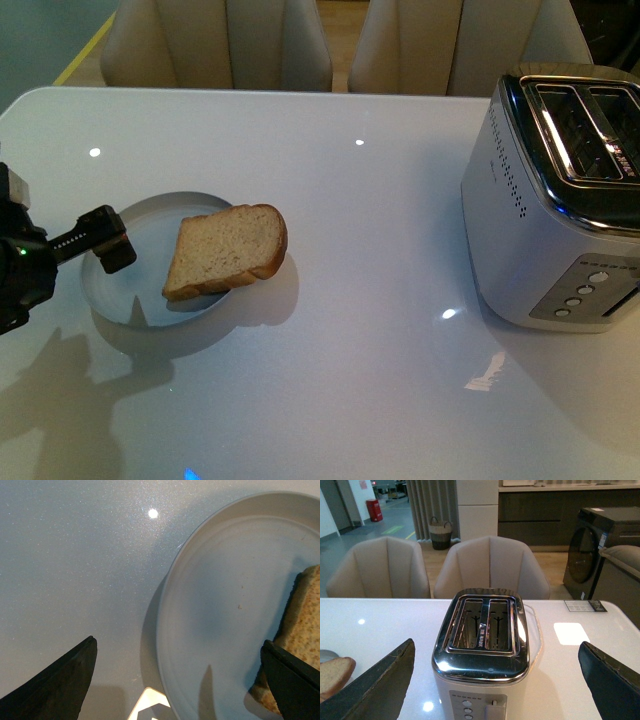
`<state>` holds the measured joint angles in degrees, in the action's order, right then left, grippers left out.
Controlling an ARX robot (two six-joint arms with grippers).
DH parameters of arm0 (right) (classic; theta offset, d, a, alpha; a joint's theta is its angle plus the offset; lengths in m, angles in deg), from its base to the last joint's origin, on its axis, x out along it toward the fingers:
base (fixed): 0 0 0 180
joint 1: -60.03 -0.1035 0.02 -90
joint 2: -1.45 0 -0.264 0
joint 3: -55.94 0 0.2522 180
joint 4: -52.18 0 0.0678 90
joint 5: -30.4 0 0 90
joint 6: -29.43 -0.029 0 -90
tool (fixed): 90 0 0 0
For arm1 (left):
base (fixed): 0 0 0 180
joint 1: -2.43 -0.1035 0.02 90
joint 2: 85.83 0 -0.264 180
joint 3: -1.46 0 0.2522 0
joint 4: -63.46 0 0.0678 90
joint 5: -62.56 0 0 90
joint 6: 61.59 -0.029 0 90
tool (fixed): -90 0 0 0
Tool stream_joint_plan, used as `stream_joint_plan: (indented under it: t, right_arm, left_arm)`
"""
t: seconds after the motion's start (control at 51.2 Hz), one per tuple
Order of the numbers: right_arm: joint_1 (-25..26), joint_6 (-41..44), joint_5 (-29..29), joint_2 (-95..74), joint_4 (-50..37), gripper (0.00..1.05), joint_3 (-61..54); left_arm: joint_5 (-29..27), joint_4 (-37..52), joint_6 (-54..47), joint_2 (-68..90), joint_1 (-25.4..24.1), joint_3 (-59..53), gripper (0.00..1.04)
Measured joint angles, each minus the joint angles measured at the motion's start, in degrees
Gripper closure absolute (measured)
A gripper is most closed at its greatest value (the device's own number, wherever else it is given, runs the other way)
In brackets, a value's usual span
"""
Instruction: Left arm holds plate, right arm toasts bread
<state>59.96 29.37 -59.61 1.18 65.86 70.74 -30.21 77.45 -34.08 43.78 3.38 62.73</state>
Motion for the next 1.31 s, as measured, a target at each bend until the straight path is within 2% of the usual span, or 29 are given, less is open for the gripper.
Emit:
stream_joint_plan:
  t: [0.195, 0.234, 0.332, 0.391, 0.547, 0.703, 1.113, 1.309]
  right_arm:
    - [0.0, 0.0, 0.0, 0.0, 0.0, 0.09, 0.0]
    - [0.0, 0.0, 0.0, 0.0, 0.0, 0.09, 0.0]
    - [0.0, 0.0, 0.0, 0.0, 0.0, 0.09, 0.0]
    - [0.0, 0.0, 0.0, 0.0, 0.0, 0.09, 0.0]
    - [0.0, 0.0, 0.0, 0.0, 0.0, 0.09, 0.0]
    - [0.0, 0.0, 0.0, 0.0, 0.0, 0.09, 0.0]
    - [0.0, 0.0, 0.0, 0.0, 0.0, 0.09, 0.0]
    - [0.0, 0.0, 0.0, 0.0, 0.0, 0.09, 0.0]
  left_arm:
    - [-0.22, -2.05, -0.59, 4.26, 1.53, 4.63, 0.07]
    - [-0.17, -2.29, -0.39, 4.83, 1.75, 5.07, 0.1]
    - [0.59, -2.38, 0.94, 6.21, 2.05, 5.33, 0.32]
    - [1.03, -2.38, 1.55, 6.67, 2.08, 5.35, 0.4]
    - [1.62, -1.9, 5.42, 7.34, 2.05, 5.07, 0.76]
    - [2.99, -0.7, 10.67, 6.75, 1.86, 3.17, 1.02]
    - [7.67, -1.2, 14.6, -5.18, 1.03, -7.85, 1.02]
    - [10.6, -8.04, 15.58, -17.97, 2.1, -12.22, 1.02]
